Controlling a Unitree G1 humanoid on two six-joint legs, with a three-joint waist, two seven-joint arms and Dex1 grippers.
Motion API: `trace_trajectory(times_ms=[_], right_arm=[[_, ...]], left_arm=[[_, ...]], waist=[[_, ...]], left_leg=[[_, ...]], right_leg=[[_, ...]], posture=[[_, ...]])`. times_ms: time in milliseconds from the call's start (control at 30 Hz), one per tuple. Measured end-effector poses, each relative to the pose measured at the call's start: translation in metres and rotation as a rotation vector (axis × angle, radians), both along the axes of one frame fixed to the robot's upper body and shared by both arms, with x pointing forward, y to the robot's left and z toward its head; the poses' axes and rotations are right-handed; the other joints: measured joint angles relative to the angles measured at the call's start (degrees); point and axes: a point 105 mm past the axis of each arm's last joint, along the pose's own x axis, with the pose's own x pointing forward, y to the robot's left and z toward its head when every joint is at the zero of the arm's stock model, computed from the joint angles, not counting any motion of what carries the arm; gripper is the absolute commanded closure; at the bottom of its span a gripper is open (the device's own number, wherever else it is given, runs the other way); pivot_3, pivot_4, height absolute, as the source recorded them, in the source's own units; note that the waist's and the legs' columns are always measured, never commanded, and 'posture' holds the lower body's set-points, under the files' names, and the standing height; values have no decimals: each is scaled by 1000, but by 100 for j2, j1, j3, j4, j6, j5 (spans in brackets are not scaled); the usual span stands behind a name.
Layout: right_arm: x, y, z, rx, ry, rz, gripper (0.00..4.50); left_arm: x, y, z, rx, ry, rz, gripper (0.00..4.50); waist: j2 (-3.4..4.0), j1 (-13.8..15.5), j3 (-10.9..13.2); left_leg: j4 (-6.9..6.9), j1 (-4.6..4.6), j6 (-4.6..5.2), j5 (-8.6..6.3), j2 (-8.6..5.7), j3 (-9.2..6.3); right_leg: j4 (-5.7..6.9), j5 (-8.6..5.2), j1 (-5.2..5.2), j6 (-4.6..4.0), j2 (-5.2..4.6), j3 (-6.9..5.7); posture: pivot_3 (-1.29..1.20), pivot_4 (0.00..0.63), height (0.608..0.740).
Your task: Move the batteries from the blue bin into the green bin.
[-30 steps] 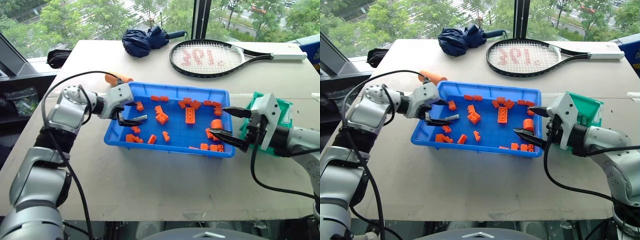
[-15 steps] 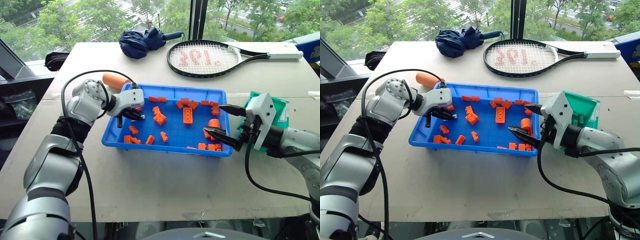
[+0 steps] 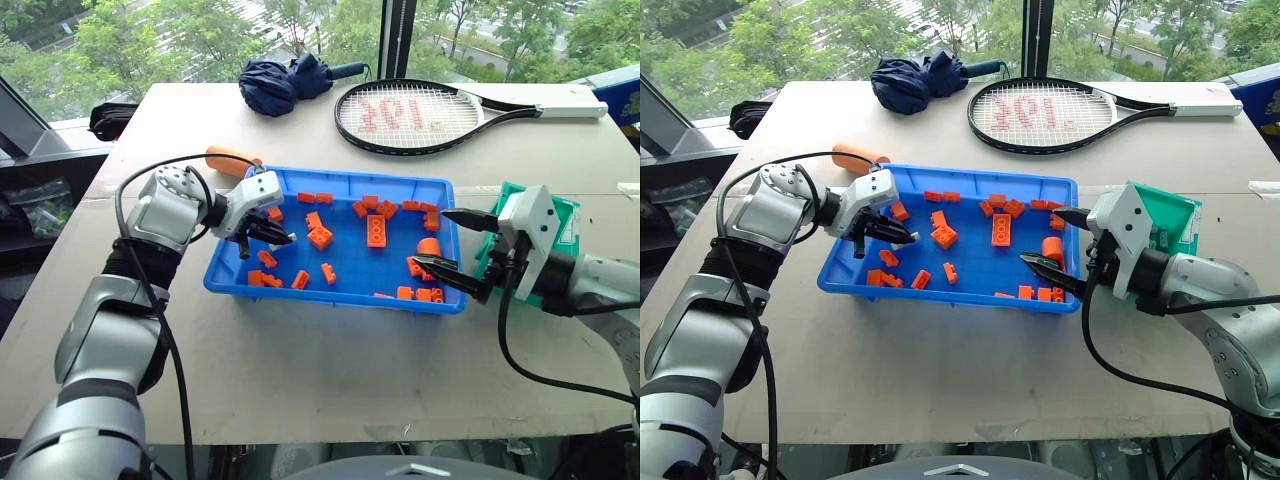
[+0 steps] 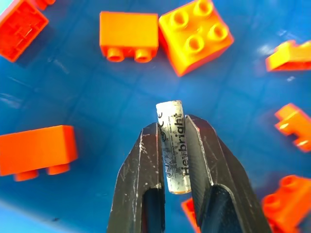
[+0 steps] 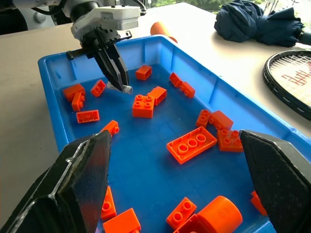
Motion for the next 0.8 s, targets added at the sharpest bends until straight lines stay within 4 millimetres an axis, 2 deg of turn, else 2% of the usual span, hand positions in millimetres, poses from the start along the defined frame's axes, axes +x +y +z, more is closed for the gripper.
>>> trace_trajectory(times_ms=[200,367,467,633,700,767,800], right_arm=[[0,-6,-5,-8,11,-19,263],[1,-9,-7,-1,10,-38,263],[1,-12,-8,3,13,-54,263],[1,-18,-10,3,21,-83,263],[1,-19,-11,-3,25,-89,263],[0,-21,-14,-13,36,-95,263],[-1,-21,-15,-16,39,-96,263]], left_arm=[[-2,-17,30,-172,-11,-3,4434],[-1,-51,41,-281,-37,-66,4434],[2,-70,39,-291,-62,-98,4434],[4,-115,20,-263,-66,-196,4434],[2,-122,16,-240,-62,-229,4434],[2,-125,14,-208,-69,-252,3413],[2,-125,14,-206,-73,-260,3046]], waist=[[-2,30,1],[-2,23,1],[-2,28,1],[-3,37,1],[-3,8,2],[-3,-9,1],[-2,-11,1]], left_leg=[[8,-4,0,0,-1,-2],[8,-3,0,0,-2,-2],[8,-3,0,0,-3,-2],[10,-4,0,0,-9,0],[8,-2,0,0,-13,1],[5,1,0,0,-12,2],[5,2,0,0,-12,3]], right_leg=[[1,0,2,1,-4,-3],[3,0,1,0,-4,-1],[3,0,1,0,-4,-1],[2,0,1,0,-4,1],[3,0,1,0,-1,3],[3,0,0,0,2,5],[4,0,0,0,3,6]], posture=[[0,150,740],[0,150,740],[0,150,740],[0,150,740],[0,150,740],[0,150,740],[0,150,740]])
